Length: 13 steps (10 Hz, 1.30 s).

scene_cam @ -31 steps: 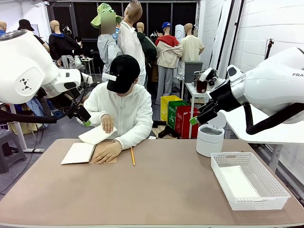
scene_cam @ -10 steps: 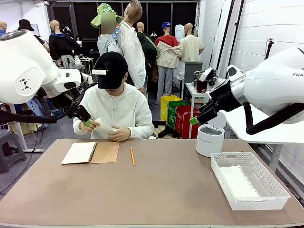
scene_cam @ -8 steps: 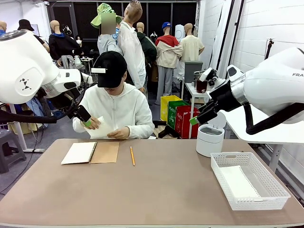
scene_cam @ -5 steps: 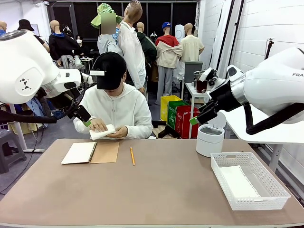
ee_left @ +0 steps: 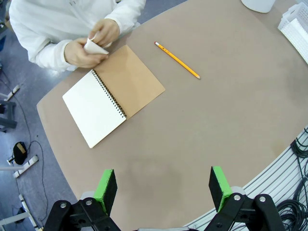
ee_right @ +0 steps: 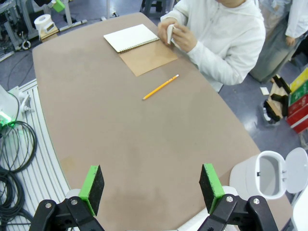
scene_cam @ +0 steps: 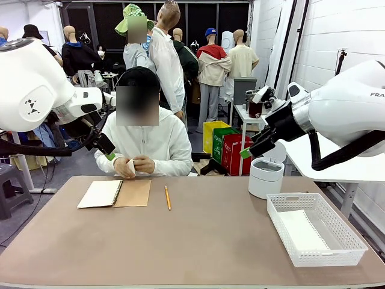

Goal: Sort the paper based on its condition.
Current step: If a person hands you a paper, place it in the Organizing basket , and if it's crumpled, put it in the Trash can.

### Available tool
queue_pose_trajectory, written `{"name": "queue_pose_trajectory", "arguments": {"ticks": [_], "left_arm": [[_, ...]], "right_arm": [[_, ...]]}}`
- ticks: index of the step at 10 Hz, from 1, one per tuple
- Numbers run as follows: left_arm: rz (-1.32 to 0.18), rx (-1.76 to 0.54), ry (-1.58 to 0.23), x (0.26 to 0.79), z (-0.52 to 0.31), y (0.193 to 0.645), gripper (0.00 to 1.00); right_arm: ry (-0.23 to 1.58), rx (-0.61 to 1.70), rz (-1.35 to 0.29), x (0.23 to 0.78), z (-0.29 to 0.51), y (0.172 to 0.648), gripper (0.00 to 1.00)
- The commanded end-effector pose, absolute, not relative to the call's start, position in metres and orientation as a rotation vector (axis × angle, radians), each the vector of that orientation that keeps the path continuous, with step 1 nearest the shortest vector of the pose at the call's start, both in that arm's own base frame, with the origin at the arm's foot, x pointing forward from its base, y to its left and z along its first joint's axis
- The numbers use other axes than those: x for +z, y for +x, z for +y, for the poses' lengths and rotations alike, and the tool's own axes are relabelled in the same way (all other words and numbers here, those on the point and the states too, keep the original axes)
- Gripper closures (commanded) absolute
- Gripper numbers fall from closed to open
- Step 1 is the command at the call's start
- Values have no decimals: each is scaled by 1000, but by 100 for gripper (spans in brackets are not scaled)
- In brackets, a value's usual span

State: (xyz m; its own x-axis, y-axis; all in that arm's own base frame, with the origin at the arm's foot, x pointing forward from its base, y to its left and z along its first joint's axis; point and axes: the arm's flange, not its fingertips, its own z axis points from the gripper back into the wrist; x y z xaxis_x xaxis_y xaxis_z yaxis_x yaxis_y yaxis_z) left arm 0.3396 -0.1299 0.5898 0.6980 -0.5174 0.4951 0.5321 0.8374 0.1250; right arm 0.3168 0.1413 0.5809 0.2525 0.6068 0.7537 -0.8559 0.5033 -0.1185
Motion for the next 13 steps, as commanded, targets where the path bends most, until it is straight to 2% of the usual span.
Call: {"name": "queue_pose_trajectory", "arguments": {"ticks": [1, 13], "left_arm": [[-545, -588, -29, 590, -129, 340, 0], [-545, -588, -29, 590, -129, 340, 0]], "right_arm": [[342, 1020, -842, 581, 141, 317, 0], [342, 1020, -842, 581, 141, 317, 0]]}}
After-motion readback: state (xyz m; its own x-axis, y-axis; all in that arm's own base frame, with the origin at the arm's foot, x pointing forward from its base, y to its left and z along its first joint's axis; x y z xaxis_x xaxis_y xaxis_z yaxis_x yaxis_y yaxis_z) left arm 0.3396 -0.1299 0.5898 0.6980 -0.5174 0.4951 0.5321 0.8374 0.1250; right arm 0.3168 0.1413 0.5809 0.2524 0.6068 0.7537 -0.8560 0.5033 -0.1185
